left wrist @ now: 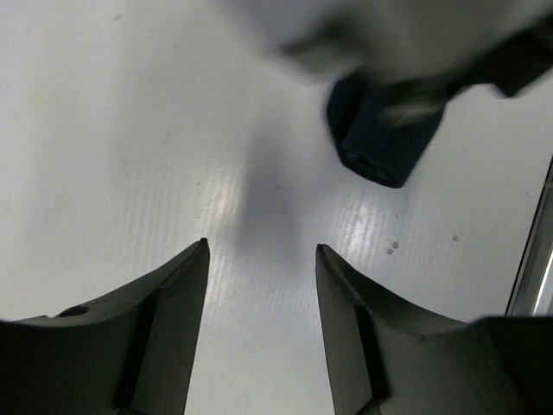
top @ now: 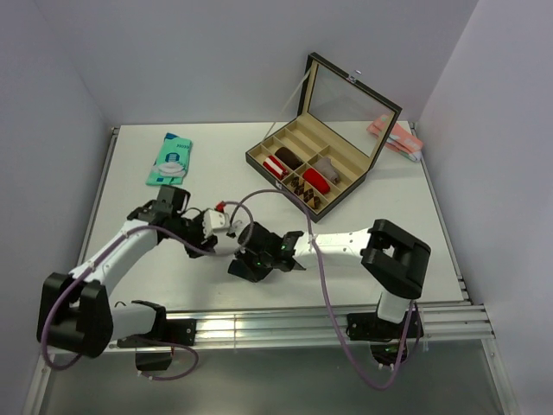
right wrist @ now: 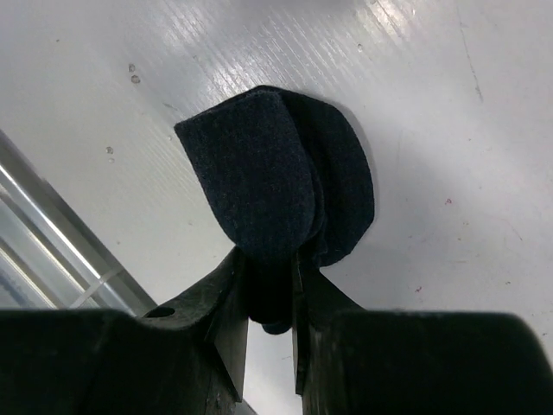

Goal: Roll the socks
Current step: Roll the sock at the center of the board.

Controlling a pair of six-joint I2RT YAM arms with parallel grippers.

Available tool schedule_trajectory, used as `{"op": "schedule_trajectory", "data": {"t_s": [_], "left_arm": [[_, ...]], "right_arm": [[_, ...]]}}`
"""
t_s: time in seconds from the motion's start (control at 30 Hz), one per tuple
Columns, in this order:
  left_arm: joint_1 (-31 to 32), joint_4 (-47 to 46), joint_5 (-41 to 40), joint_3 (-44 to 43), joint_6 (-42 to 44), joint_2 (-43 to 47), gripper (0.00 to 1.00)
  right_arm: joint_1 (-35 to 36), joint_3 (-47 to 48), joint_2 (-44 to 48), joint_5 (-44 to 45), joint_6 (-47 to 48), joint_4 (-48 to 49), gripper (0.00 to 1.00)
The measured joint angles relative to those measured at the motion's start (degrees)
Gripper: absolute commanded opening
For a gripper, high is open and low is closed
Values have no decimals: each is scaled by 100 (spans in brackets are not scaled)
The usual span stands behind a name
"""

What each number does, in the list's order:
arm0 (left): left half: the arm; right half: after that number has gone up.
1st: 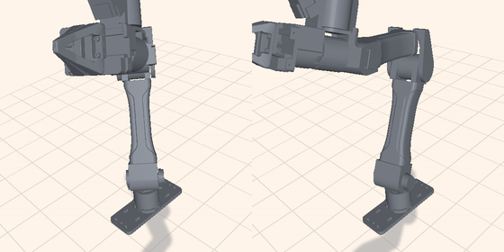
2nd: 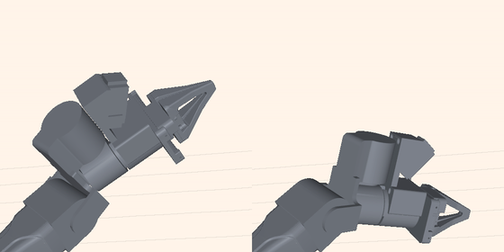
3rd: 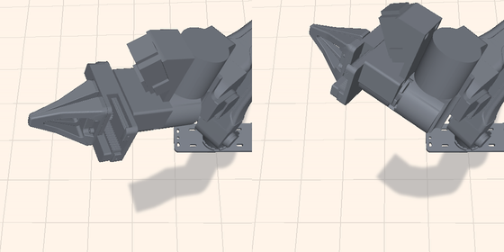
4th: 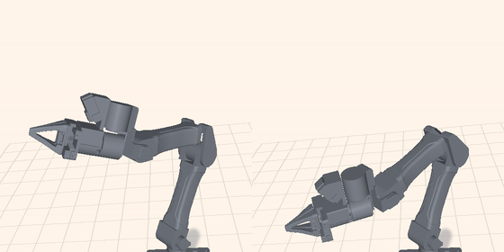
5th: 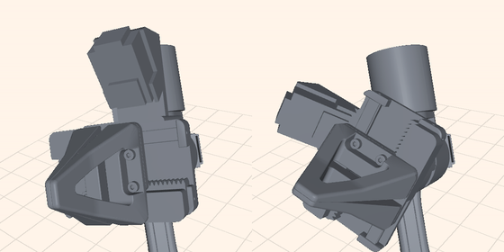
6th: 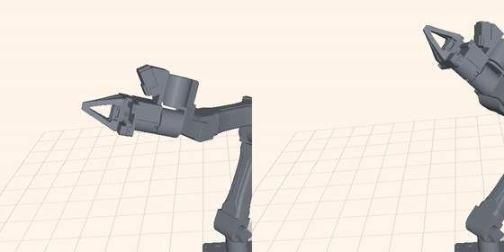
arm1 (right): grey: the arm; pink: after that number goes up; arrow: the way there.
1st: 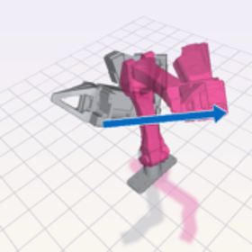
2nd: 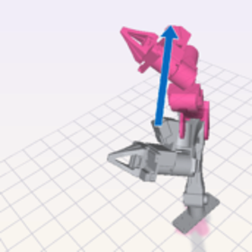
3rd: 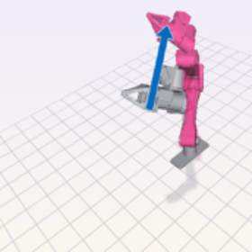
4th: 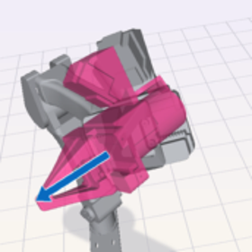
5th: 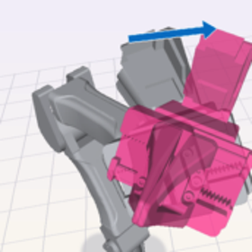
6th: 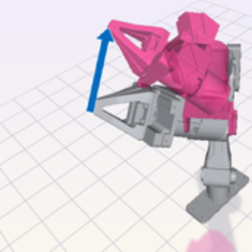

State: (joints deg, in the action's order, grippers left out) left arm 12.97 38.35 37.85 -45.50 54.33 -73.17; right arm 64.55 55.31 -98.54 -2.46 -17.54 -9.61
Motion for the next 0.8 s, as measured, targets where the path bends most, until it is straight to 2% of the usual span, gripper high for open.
{"op": "schedule_trajectory", "data": {"t_s": [0.13,0.27,0.3,0.33,0.47,0.8], "left_arm": [[960,-341,-328,540,9,651,63],[1631,-678,-697,918,-166,1016,64],[1722,-734,-745,964,-243,1021,96],[1777,-826,-839,992,-219,1014,99],[2190,-1185,-992,1110,-387,927,99],[2420,-2105,-1126,1421,-887,702,100]], "right_arm": [[-201,232,-157,-402,4,-243,4],[-356,352,-232,-627,-22,-420,5],[-380,354,-247,-675,-35,-468,6],[-415,369,-256,-732,-48,-481,7],[-494,474,-348,-907,-186,-570,7],[-647,483,-444,-1246,-291,-487,4]]}}
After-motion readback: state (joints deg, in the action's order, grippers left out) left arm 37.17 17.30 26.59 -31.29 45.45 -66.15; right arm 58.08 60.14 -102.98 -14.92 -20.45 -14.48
